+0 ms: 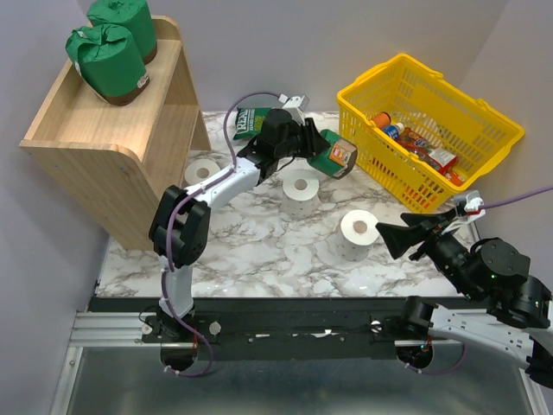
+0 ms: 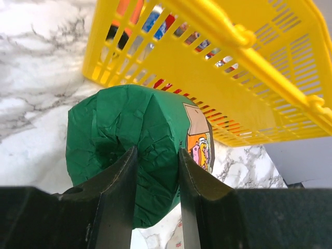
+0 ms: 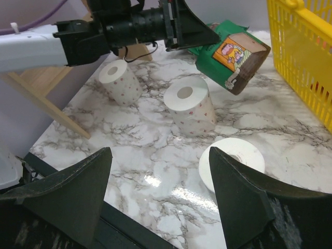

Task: Place and organize the paper towels onto the shelf

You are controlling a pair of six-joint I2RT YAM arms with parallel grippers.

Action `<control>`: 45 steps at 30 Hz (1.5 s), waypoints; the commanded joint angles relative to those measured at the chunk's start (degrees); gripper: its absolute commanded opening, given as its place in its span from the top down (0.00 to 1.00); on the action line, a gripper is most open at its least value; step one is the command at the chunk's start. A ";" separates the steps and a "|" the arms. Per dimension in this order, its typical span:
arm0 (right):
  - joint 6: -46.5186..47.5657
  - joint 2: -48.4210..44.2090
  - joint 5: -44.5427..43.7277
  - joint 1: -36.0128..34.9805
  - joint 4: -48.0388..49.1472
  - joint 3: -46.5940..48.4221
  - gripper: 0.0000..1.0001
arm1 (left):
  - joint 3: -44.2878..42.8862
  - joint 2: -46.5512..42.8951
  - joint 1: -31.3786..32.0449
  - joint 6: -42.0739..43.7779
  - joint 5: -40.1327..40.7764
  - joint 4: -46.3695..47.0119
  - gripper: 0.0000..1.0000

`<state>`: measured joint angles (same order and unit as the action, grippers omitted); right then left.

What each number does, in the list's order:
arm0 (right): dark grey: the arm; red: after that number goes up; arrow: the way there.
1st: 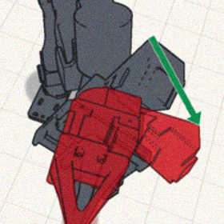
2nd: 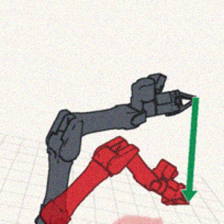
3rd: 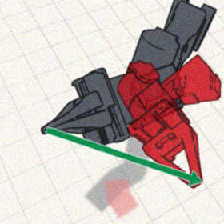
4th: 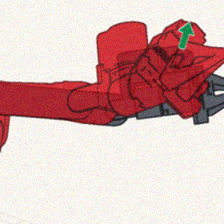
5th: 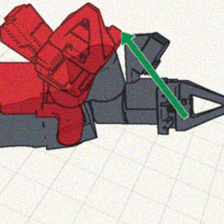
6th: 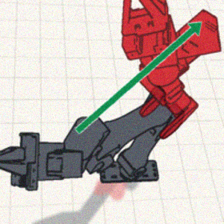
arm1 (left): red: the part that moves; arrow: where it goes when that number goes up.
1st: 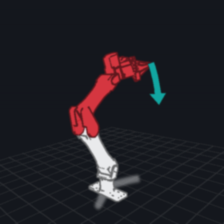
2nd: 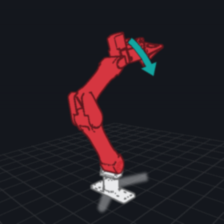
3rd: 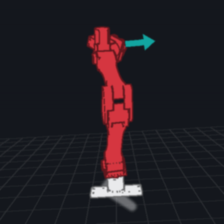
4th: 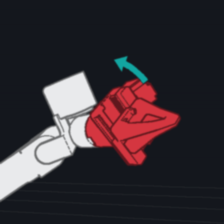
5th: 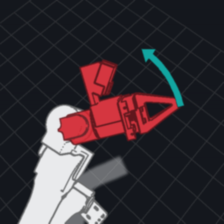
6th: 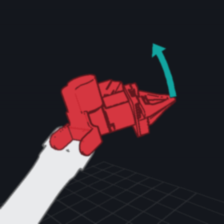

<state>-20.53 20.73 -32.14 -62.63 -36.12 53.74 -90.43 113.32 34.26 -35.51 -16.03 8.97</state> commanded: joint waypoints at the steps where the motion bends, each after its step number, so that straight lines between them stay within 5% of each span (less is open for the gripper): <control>1: -1.09 -1.57 -2.13 0.05 -3.08 2.43 0.16 | -1.32 -6.52 0.80 6.67 2.84 -6.14 0.73; 13: -1.35 -2.89 -4.07 0.14 -6.77 4.36 0.16 | -6.85 -20.76 6.34 28.28 23.82 -32.86 0.73; 24: -1.88 -1.22 -1.87 0.14 -6.77 4.80 0.16 | -23.28 -28.67 8.98 38.31 45.99 -52.01 0.75; 34: -2.23 0.45 -0.12 0.05 -6.60 5.15 0.16 | -35.42 -34.21 9.07 47.45 62.06 -57.04 0.74; 45: -2.32 2.21 1.03 0.14 -5.54 5.06 0.16 | -31.13 -38.52 9.16 57.46 76.22 -52.84 0.75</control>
<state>-22.48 22.02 -32.49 -62.63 -41.67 57.82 -122.89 75.48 43.00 15.33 51.44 -46.61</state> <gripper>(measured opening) 0.845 0.386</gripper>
